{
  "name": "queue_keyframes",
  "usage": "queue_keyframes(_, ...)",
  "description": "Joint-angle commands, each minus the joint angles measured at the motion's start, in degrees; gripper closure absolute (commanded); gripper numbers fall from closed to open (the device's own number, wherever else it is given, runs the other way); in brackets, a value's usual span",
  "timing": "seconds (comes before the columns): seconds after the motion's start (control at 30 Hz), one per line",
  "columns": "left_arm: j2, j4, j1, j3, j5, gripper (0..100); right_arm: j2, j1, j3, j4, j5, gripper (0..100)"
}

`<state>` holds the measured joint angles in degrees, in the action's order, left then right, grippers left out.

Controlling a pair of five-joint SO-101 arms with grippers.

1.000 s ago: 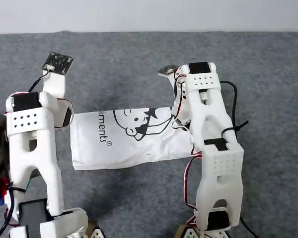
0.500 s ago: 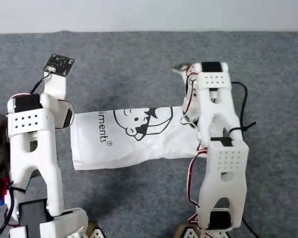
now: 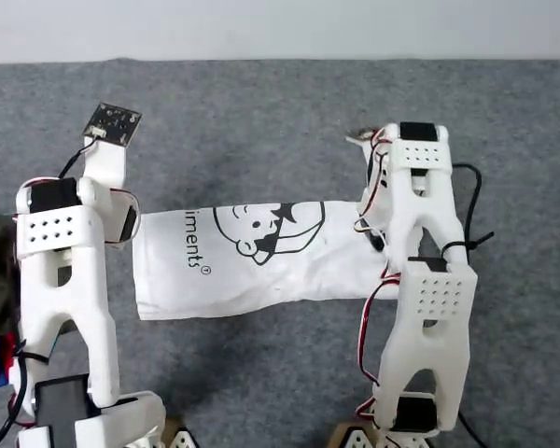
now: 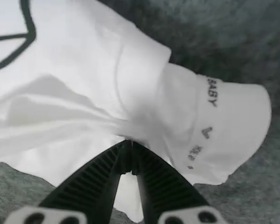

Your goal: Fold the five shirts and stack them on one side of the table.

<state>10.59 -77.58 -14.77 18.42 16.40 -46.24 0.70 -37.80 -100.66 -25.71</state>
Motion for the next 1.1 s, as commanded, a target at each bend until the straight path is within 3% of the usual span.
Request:
queue_keyframes(0.0, 1.85, 0.79, 0.09, 0.66, 0.70, 99, 7.69, 1.45, -0.70, -2.15, 2.46, 98.7)
queue_keyframes(0.13, 1.85, 0.79, -0.09, 1.71, -4.04, 97, 17.19, 3.30, -0.44, -2.24, 3.43, 98.7)
queue_keyframes(0.37, 1.76, 7.91, -0.18, 8.92, -6.15, 78, 27.38, -0.75, 2.37, -2.24, 3.16, 98.7)
queue_keyframes(0.7, -1.58, 20.57, -0.35, 17.19, -6.07, 77, 31.69, -10.86, 13.63, -2.15, 2.99, 98.7)
queue_keyframes(0.93, -15.74, 20.22, -3.78, 9.01, -6.15, 78, 31.78, -12.18, 14.24, -2.24, 3.08, 98.7)
queue_keyframes(1.07, -21.01, 14.86, -4.22, 2.77, -5.98, 78, 31.78, -12.00, 14.24, -2.24, 3.25, 98.7)
